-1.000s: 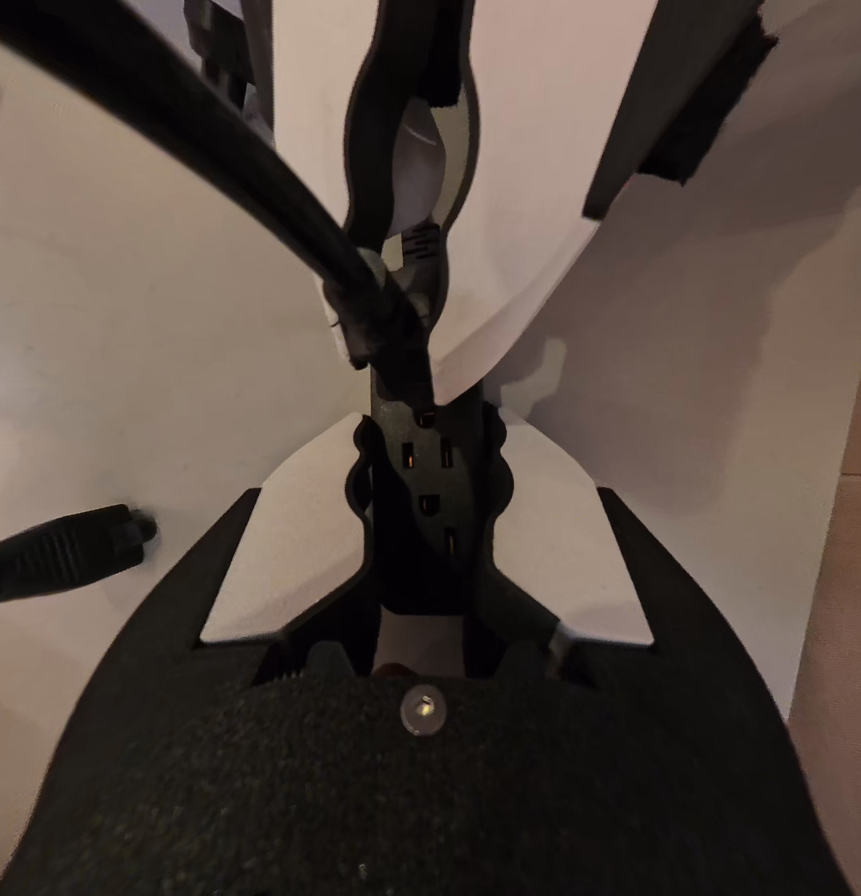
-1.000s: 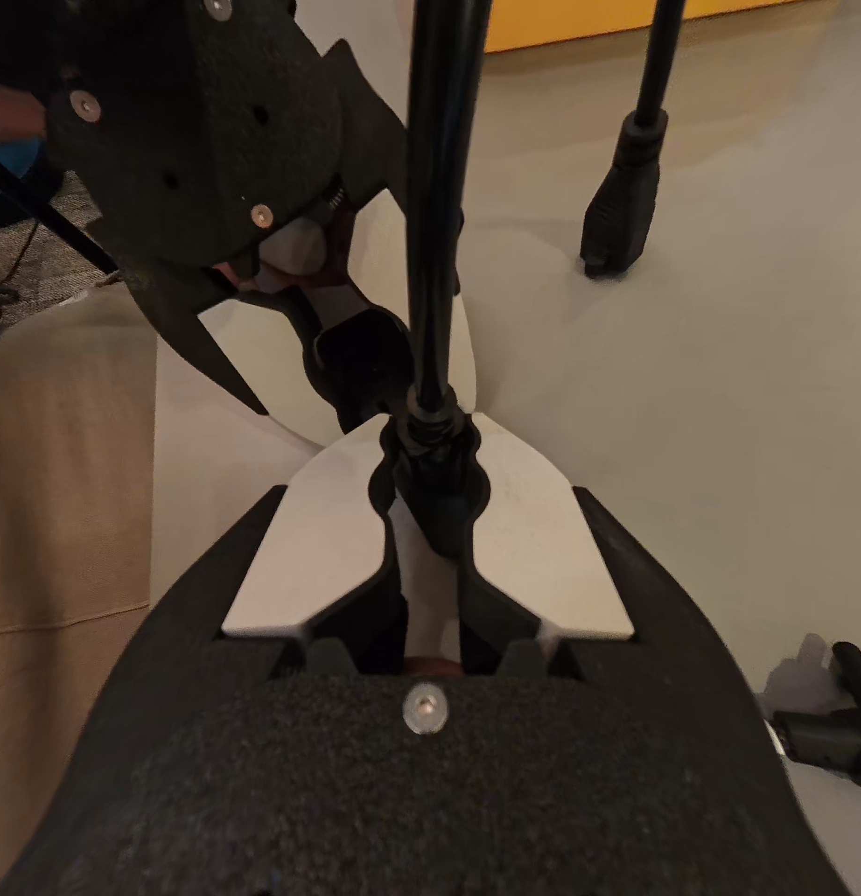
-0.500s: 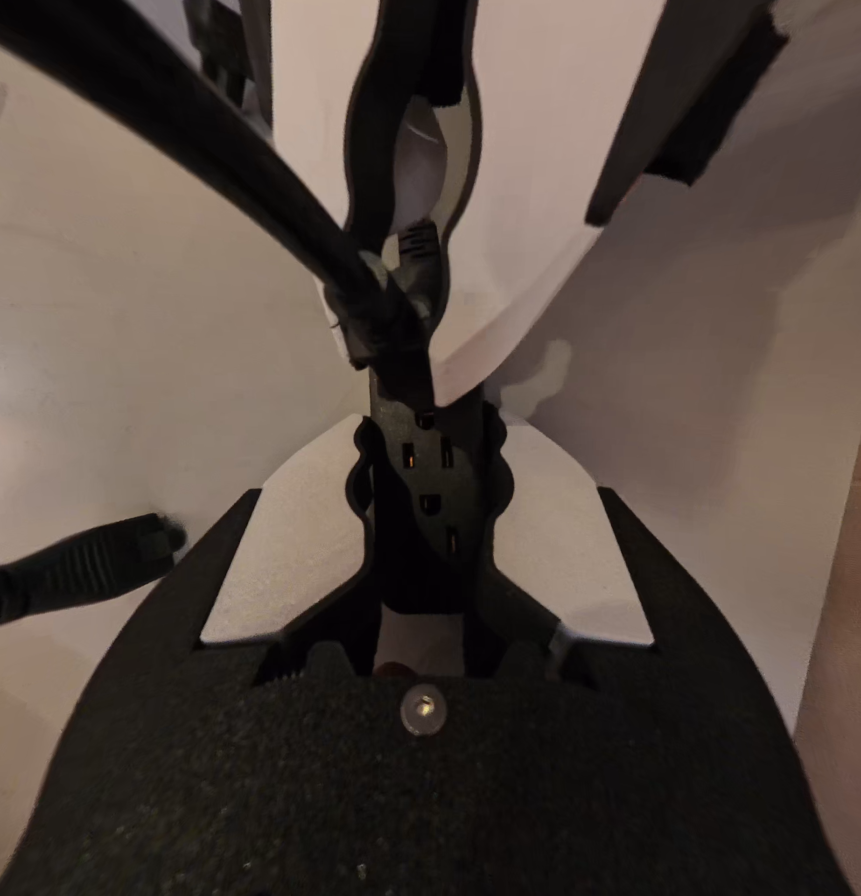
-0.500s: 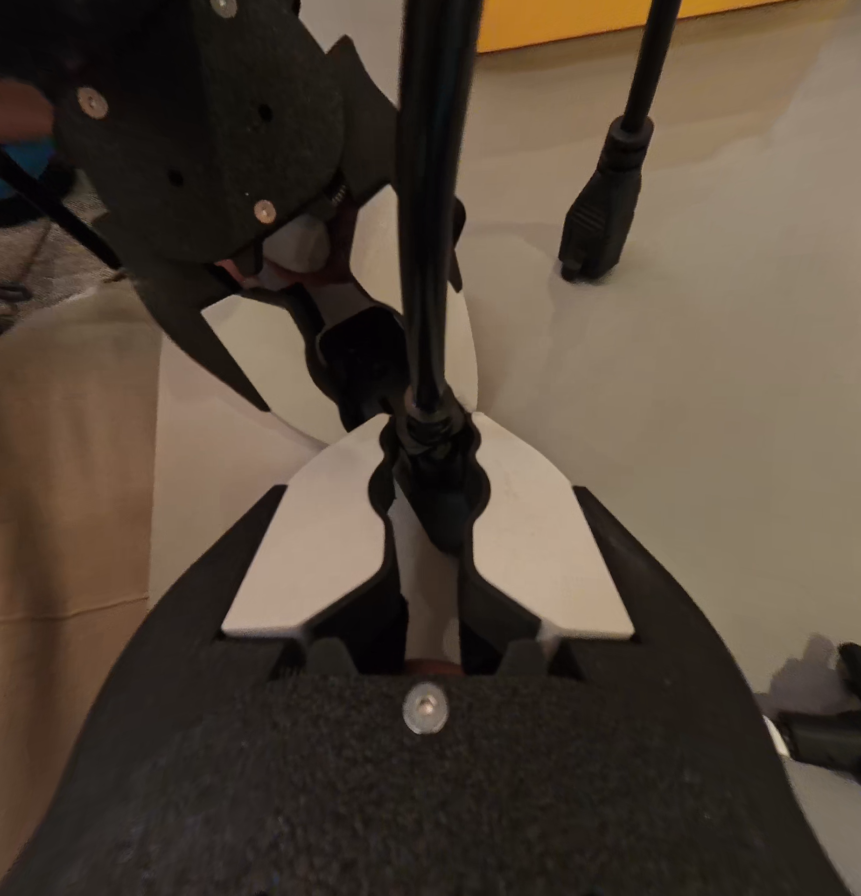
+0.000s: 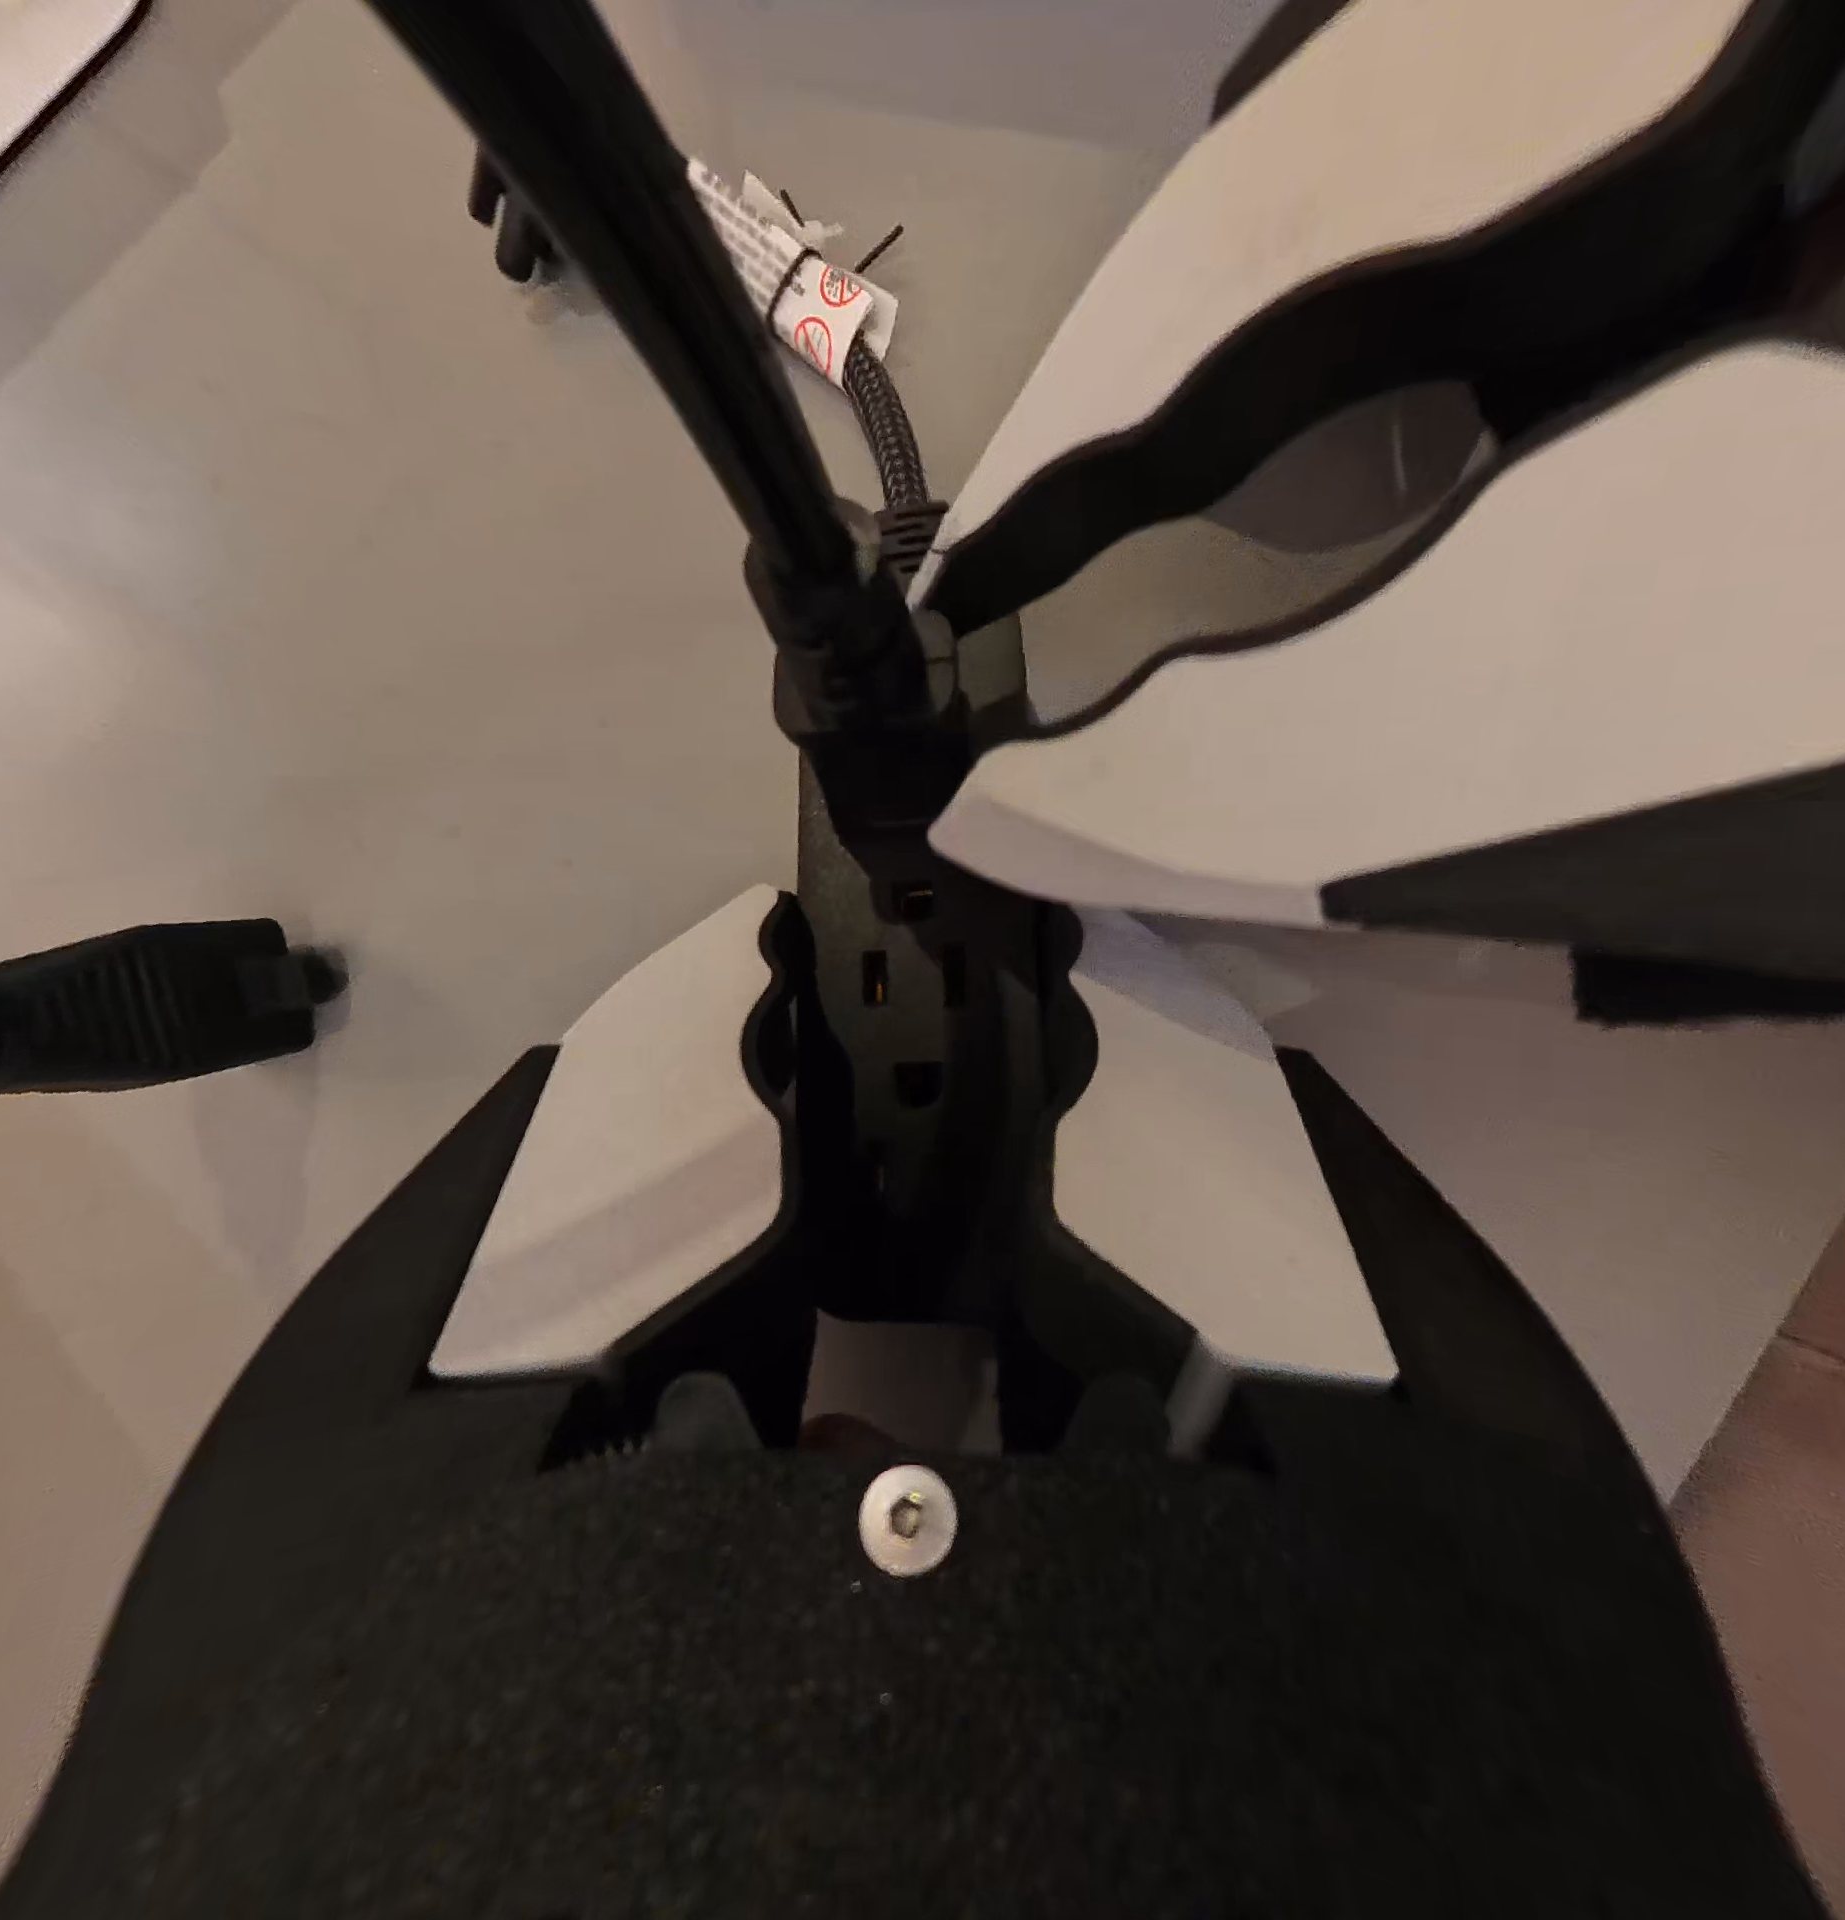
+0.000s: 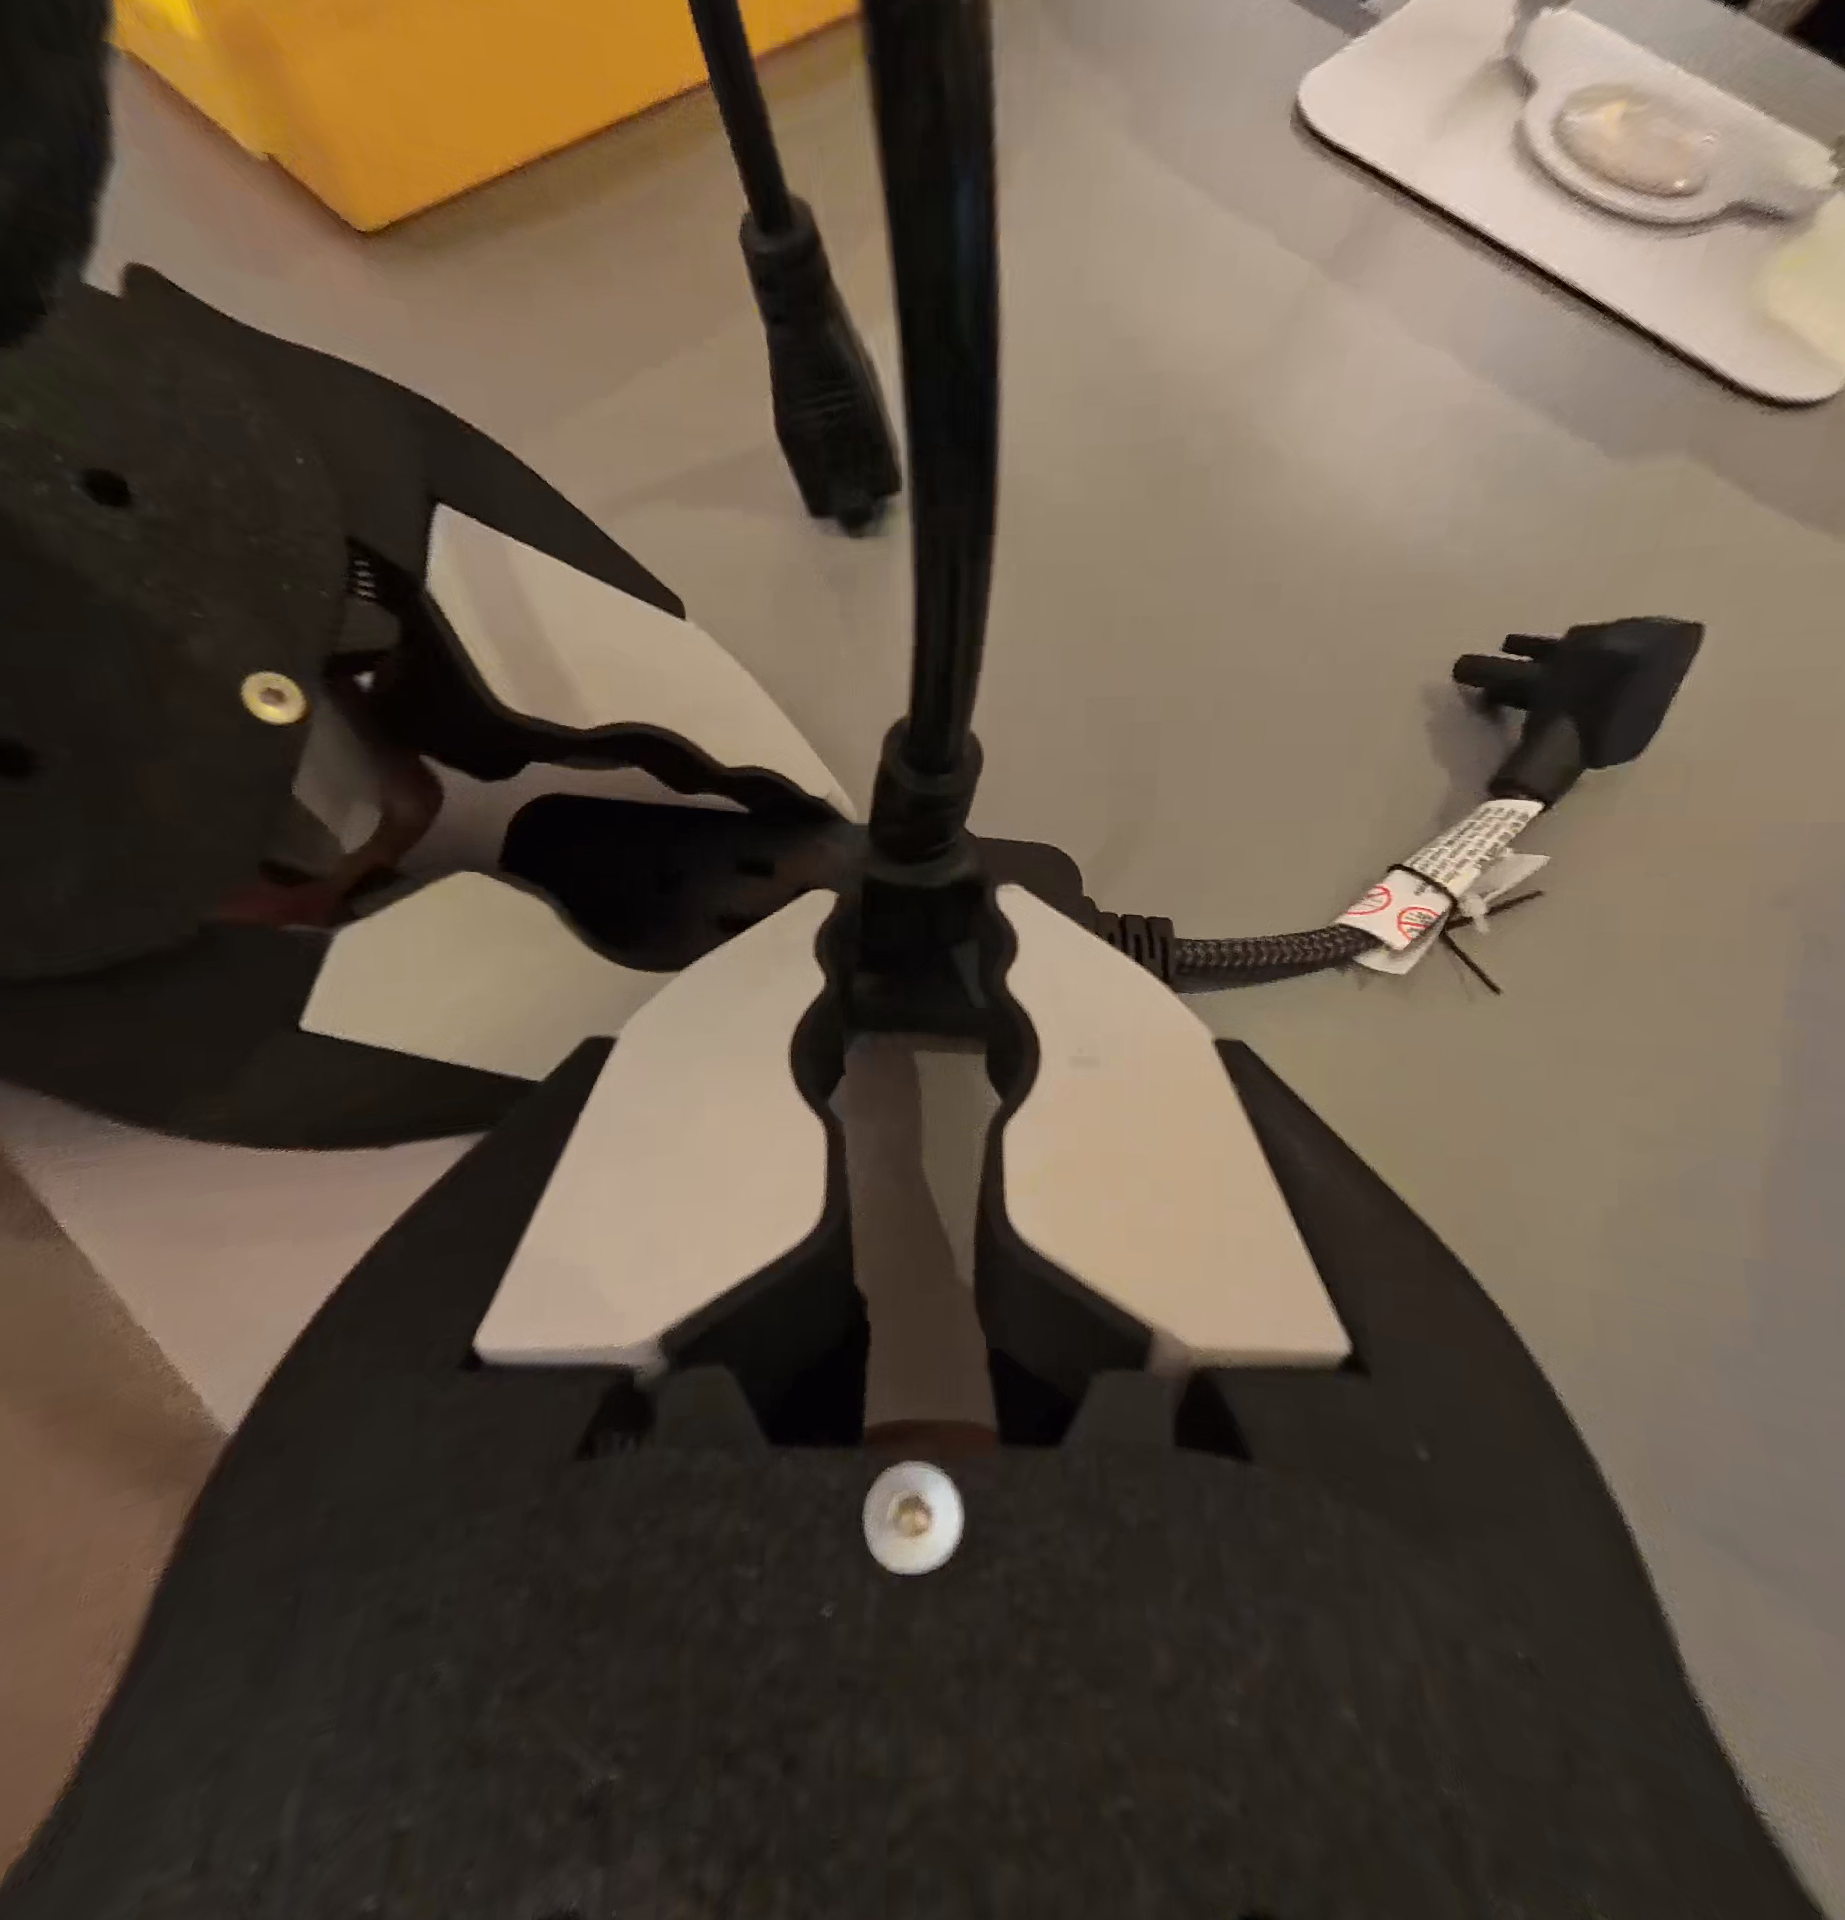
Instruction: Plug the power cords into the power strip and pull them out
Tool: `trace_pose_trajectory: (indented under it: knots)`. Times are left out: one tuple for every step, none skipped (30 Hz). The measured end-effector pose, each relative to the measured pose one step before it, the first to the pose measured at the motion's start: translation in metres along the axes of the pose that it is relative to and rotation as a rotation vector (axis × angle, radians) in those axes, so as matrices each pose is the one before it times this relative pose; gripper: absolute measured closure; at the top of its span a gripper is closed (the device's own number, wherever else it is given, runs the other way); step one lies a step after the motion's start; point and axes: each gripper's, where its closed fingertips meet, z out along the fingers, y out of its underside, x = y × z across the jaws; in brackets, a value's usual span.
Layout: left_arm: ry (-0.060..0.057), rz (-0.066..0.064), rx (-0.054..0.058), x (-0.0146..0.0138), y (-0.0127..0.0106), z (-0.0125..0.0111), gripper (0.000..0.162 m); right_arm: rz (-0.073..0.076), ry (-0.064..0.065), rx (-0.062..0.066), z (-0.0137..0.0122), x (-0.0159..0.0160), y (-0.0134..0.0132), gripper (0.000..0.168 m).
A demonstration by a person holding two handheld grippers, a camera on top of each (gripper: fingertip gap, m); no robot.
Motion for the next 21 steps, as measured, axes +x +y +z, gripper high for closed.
trace_pose_trajectory:
  knots:
    - [0.0016, -0.0064, 0.0056, 0.00037, -0.00032, -0.00010, 0.117, 0.0324, 0.0095, 0.0023, 0.00160, -0.00170, 0.00118, 0.141]
    - [-0.0003, -0.0062, 0.0032, 0.00033, -0.00013, -0.00006, 0.117, 0.0519, -0.0156, 0.0118, 0.00217, -0.00430, 0.00115, 0.132]
    - [0.0030, -0.0030, 0.0033, 0.00081, -0.00008, -0.00016, 0.117, 0.0541, 0.0062, 0.0143, 0.00228, 0.00004, 0.00104, 0.132]
    - [0.0031, -0.0018, 0.0035, 0.00082, -0.00009, -0.00019, 0.117, 0.0286, 0.0207, 0.0136, 0.00189, 0.00289, 0.00008, 0.136]
    - [-0.0007, -0.0034, 0.0012, 0.00017, -0.00001, -0.00007, 0.117, -0.0040, 0.0126, -0.0055, 0.00253, 0.00220, 0.00073, 0.140]
    - [-0.0016, -0.0009, -0.0003, 0.00051, -0.00019, 0.00010, 0.117, -0.0218, 0.0118, -0.0214, 0.00290, 0.00299, 0.00131, 0.143]
    - [-0.0031, -0.0006, 0.0002, 0.00034, -0.00032, 0.00020, 0.117, -0.0160, -0.0091, -0.0073, 0.00190, 0.00053, -0.00084, 0.143]
    - [-0.0029, -0.0062, 0.0010, -0.00034, -0.00029, 0.00032, 0.117, 0.0073, -0.0102, -0.0052, 0.00124, -0.00009, -0.00064, 0.144]
    - [-0.0019, -0.0068, -0.0015, -0.00039, -0.00003, 0.00039, 0.117, -0.0132, -0.0032, -0.0165, 0.00014, -0.00005, -0.00013, 0.144]
    - [-0.0045, 0.0000, -0.0063, -0.00016, 0.00007, 0.00040, 0.117, -0.0207, 0.0031, -0.0118, -0.00022, 0.00013, -0.00002, 0.144]
    - [-0.0076, 0.0015, -0.0097, -0.00004, 0.00012, 0.00058, 0.117, 0.0054, 0.0014, 0.0033, -0.00025, 0.00036, -0.00029, 0.145]
    - [-0.0078, 0.0021, -0.0102, 0.00004, 0.00044, 0.00023, 0.116, 0.0213, -0.0097, 0.0175, 0.00003, 0.00023, -0.00041, 0.145]
    - [0.0010, 0.0058, -0.0065, 0.00049, 0.00015, 0.00037, 0.116, 0.0139, -0.0134, 0.0124, -0.00016, 0.00005, -0.00024, 0.145]
    - [0.0063, 0.0042, -0.0011, 0.00042, -0.00052, 0.00059, 0.115, -0.0011, -0.0005, -0.0047, -0.00079, 0.00089, -0.00007, 0.145]
    - [0.0061, -0.0044, 0.0054, 0.00030, -0.00090, 0.00073, 0.115, -0.0062, 0.0028, -0.0041, -0.00029, 0.00122, -0.00024, 0.146]
    - [0.0008, -0.0043, 0.0025, 0.00026, -0.00075, 0.00063, 0.115, 0.0110, -0.0118, -0.0022, -0.00013, 0.00106, -0.00045, 0.146]
    - [-0.0069, 0.0070, -0.0057, -0.00004, -0.00036, 0.00057, 0.115, 0.0240, -0.0185, -0.0024, 0.00001, 0.00047, -0.00021, 0.146]
    - [-0.0012, 0.0050, -0.0005, 0.00044, -0.00097, 0.00080, 0.115, 0.0120, -0.0082, 0.0006, -0.00040, 0.00094, -0.00035, 0.146]
    - [0.0078, -0.0037, 0.0045, 0.00056, -0.00092, 0.00078, 0.115, 0.0004, 0.0003, 0.0017, -0.00038, 0.00154, -0.00011, 0.146]
    - [0.0049, -0.0019, 0.0023, 0.00016, -0.00013, 0.00011, 0.115, 0.0013, -0.0066, -0.0033, -0.00003, 0.00076, -0.00002, 0.145]
    - [-0.0024, 0.0025, 0.0011, 0.00010, -0.00008, -0.00009, 0.115, 0.0139, -0.0148, -0.0070, 0.00006, 0.00012, -0.00038, 0.145]
